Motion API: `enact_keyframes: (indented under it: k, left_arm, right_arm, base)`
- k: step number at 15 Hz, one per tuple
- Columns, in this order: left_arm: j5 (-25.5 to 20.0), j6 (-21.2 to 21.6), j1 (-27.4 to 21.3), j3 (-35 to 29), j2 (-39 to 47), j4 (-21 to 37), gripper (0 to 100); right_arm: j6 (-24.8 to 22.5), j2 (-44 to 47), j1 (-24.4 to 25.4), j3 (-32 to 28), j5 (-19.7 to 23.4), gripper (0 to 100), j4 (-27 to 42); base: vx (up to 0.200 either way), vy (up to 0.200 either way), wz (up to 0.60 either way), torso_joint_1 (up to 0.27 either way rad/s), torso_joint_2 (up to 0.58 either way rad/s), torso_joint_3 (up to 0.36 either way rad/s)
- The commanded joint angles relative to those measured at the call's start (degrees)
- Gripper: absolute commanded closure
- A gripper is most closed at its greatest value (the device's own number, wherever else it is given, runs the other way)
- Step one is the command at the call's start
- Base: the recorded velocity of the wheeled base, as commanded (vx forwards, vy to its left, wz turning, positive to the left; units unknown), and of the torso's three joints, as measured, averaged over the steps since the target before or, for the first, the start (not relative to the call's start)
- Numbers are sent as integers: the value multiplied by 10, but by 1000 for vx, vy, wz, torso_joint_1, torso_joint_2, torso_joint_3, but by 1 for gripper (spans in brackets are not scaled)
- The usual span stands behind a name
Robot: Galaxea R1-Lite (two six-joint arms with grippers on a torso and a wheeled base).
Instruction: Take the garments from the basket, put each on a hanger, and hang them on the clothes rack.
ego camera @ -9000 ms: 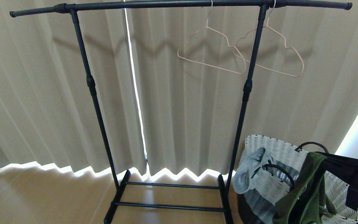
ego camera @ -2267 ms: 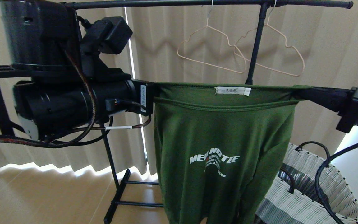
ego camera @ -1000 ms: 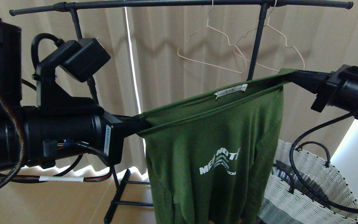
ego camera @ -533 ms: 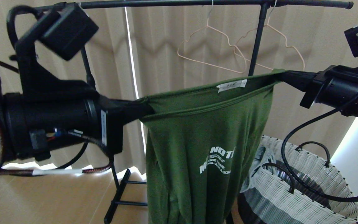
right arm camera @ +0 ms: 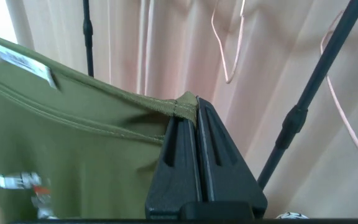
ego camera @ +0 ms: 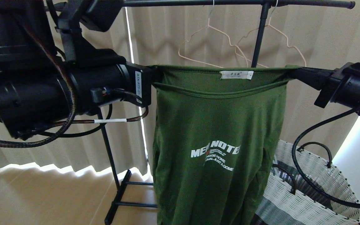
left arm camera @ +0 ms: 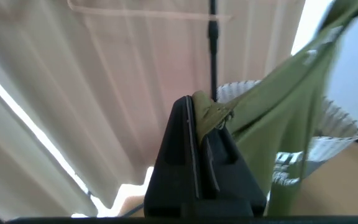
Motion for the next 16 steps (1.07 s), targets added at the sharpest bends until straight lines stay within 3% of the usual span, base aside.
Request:
enact_keyframes:
  k: [1,15,16]
  left_arm:
    - [0,0,17,4,32,-14,100]
    - [1,0,24,1,35,-20,100]
    - [1,0,24,2,35,-20,100]
  right_arm:
    - [0,5,0,0,0,100,-3]
    - [-2,2,0,3,0,100,15]
    - [-3,1,0,3,0,0,22]
  base:
    - [0,0,0,0,0,0]
    - [0,0,0,0,0,0]
    - [0,0,0,0,0,0]
